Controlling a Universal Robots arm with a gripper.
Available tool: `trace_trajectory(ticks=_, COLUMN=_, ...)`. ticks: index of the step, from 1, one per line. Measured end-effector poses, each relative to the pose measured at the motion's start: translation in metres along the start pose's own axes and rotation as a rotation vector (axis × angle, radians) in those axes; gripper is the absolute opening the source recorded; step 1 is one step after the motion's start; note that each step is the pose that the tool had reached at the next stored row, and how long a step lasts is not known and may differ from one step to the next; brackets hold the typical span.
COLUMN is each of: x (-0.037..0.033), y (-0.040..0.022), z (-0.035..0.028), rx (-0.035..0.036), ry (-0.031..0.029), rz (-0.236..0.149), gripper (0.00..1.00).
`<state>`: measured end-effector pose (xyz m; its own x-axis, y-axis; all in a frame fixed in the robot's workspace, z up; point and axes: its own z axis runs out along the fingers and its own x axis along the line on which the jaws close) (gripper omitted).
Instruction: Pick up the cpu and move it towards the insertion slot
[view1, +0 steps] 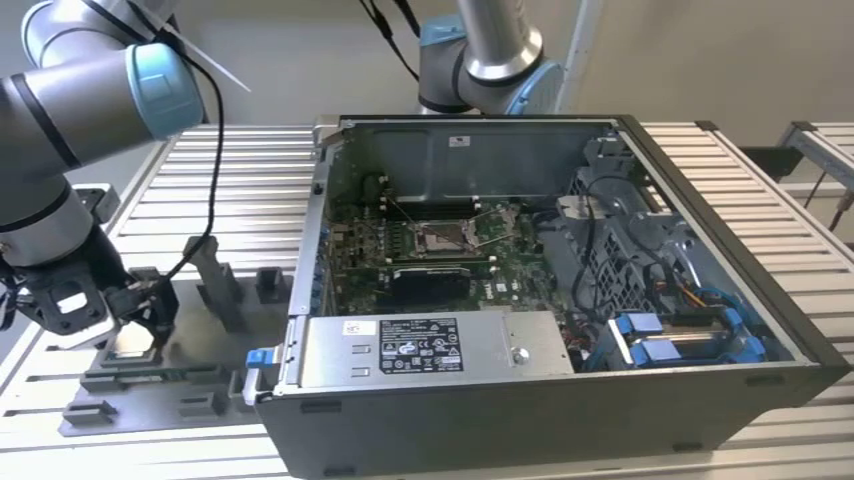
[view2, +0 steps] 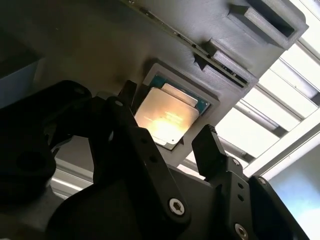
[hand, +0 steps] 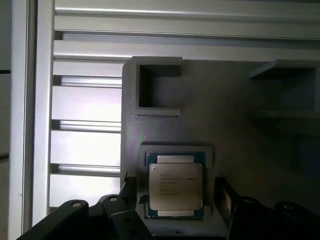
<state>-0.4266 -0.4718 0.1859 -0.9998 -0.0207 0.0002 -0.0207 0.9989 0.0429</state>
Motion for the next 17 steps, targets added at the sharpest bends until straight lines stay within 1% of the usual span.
trace_trajectory(ticks=10, x=0.0007, y=0.0008, z=0.0009, rx=0.0002, ry=-0.0001, rz=0.000, gripper=1.00)
trace_trajectory(ticks=17, x=0.0007, y=0.0009, z=-0.0011, rx=-0.0005, ry=-0.0002, rz=0.000, gripper=1.00)
